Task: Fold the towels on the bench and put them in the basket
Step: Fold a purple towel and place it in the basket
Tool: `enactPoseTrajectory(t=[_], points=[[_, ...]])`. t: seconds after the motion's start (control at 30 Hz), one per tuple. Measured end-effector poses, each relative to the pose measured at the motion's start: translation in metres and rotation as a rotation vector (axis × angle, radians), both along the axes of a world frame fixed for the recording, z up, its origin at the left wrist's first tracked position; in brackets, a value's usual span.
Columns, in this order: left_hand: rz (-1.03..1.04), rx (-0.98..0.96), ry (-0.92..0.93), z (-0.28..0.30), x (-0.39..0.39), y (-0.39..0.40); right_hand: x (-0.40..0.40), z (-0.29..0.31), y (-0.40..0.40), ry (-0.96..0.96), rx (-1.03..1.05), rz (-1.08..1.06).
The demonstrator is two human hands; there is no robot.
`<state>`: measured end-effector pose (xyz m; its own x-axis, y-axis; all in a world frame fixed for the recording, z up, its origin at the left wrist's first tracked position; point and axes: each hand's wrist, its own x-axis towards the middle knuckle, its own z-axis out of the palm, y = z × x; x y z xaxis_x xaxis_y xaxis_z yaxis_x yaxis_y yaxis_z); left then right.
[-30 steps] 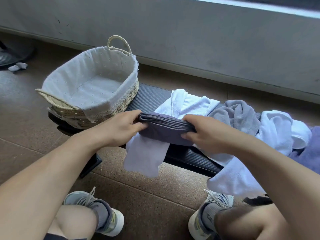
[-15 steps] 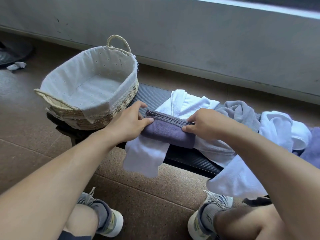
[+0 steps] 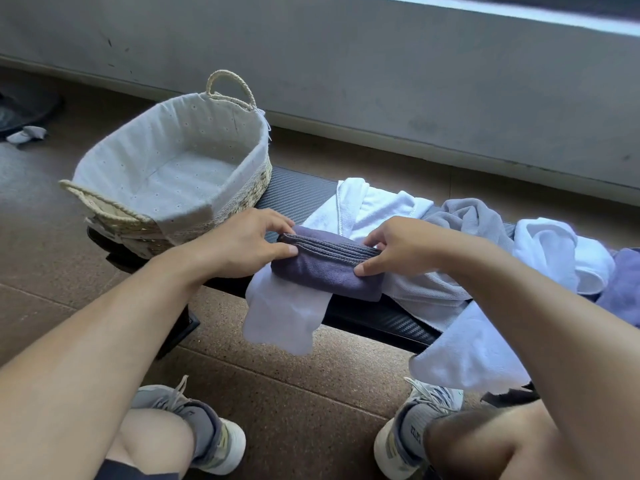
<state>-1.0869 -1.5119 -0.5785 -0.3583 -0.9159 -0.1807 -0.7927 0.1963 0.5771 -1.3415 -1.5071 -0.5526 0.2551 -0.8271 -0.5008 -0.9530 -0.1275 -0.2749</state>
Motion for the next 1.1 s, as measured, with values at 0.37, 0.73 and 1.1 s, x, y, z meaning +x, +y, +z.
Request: enactPoseTrajectory(t=[0.37,0.73,1.1], points=[[-0.108,-0.083,-0.017,0.012,-0.001,0.018,-0.014,0.007,0.012,-0.290,-0.138,0.004],[-0.093,-0.088,0.066,0.015,-0.008,0.018,-0.025,0.015,0.010,-0.306,-0.214,-0.041],[-0.039,-0.593,-0.006,0.008,-0.015,0.019,-0.006,0.001,0.011,-0.199,-0.574,0.059]])
